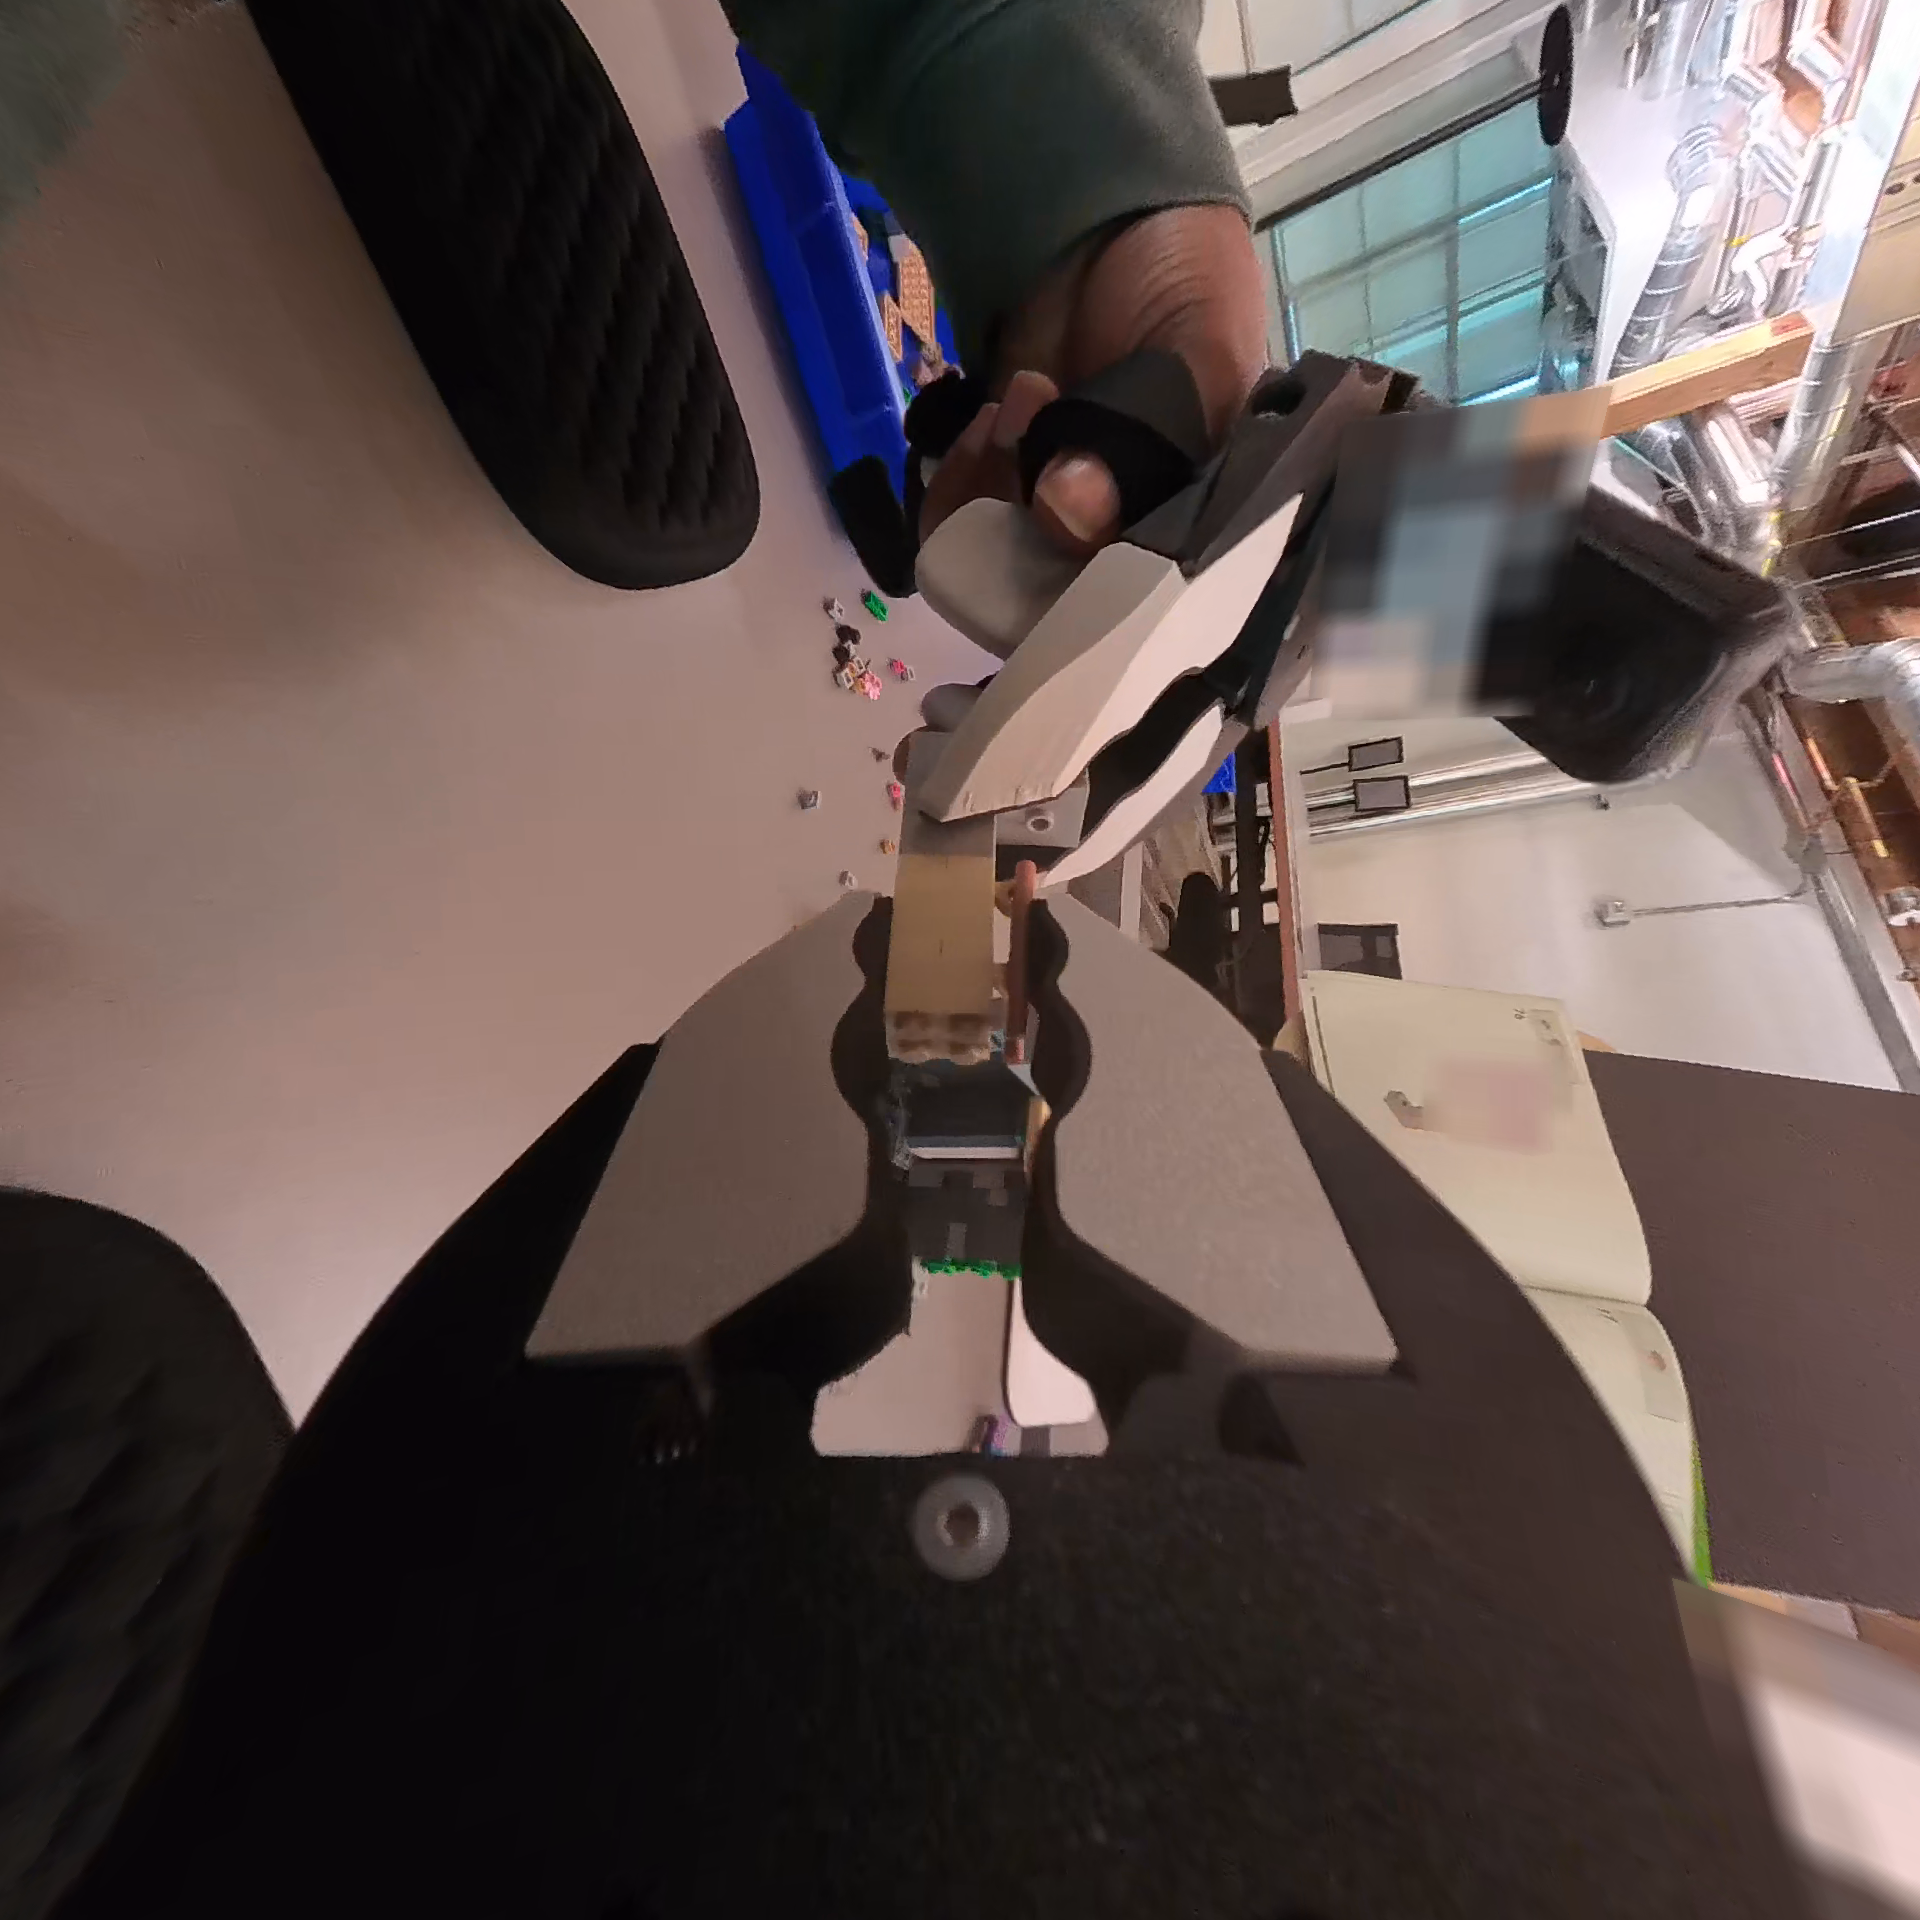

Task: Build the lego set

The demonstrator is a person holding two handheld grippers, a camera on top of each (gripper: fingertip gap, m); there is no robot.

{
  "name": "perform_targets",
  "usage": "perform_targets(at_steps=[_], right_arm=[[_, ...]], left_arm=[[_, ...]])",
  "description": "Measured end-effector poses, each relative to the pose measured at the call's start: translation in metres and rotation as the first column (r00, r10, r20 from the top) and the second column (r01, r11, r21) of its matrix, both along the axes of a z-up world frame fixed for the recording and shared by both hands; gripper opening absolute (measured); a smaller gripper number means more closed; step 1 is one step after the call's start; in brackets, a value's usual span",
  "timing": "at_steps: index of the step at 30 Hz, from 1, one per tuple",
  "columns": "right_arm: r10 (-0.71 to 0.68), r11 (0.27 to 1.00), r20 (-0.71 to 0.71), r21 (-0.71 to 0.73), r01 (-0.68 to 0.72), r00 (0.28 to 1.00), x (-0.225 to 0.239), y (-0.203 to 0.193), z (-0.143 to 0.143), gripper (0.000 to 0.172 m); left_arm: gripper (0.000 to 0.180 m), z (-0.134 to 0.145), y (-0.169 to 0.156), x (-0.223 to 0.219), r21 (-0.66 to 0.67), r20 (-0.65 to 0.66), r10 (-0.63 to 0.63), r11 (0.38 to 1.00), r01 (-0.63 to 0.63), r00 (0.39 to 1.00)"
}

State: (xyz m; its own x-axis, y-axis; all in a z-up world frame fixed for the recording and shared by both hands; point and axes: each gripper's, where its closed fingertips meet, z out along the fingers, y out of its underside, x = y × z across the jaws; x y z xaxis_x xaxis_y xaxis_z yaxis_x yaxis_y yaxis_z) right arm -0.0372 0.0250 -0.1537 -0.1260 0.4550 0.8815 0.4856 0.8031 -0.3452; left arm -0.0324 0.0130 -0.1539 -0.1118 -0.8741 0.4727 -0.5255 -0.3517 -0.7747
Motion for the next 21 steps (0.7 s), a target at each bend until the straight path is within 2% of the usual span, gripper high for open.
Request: perform_targets(at_steps=[3, 4, 6, 8, 14, 21], right_arm=[[-0.009, 0.997, -0.057, -0.077, 0.005, 0.998, -0.001, 0.004, 0.000, 0.024], [-0.020, 0.995, -0.071, -0.097, 0.013, 0.997, -0.001, 0.006, 0.002, 0.029], [-0.046, 0.988, -0.088, -0.152, 0.033, 0.995, 0.001, 0.010, 0.005, 0.049], [-0.051, 0.978, -0.110, -0.208, 0.027, 0.993, 0.002, 0.011, 0.009, 0.057], [-0.064, 0.978, -0.096, -0.204, 0.043, 0.993, 0.000, 0.010, 0.005, 0.053], [-0.064, 0.990, -0.061, -0.132, 0.056, 0.996, -0.004, 0.010, -0.002, 0.028]], left_arm=[[0.018, 0.001, 0.004, 0.000, -0.030, 0.015, 0.017, 0.999, -0.016, 1.000], [0.018, 0.002, 0.005, 0.000, -0.043, 0.023, 0.017, 0.999, -0.016, 1.000], [0.018, 0.000, 0.006, 0.000, -0.043, 0.024, 0.023, 0.999, -0.022, 0.999], [0.018, 0.000, 0.007, 0.000, -0.055, 0.031, 0.027, 0.998, -0.025, 0.999], [0.017, 0.000, 0.008, 0.002, -0.065, 0.039, 0.031, 0.997, -0.029, 0.999], [0.018, 0.001, 0.006, 0.004, -0.083, 0.039, 0.025, 0.996, -0.021, 0.999]])
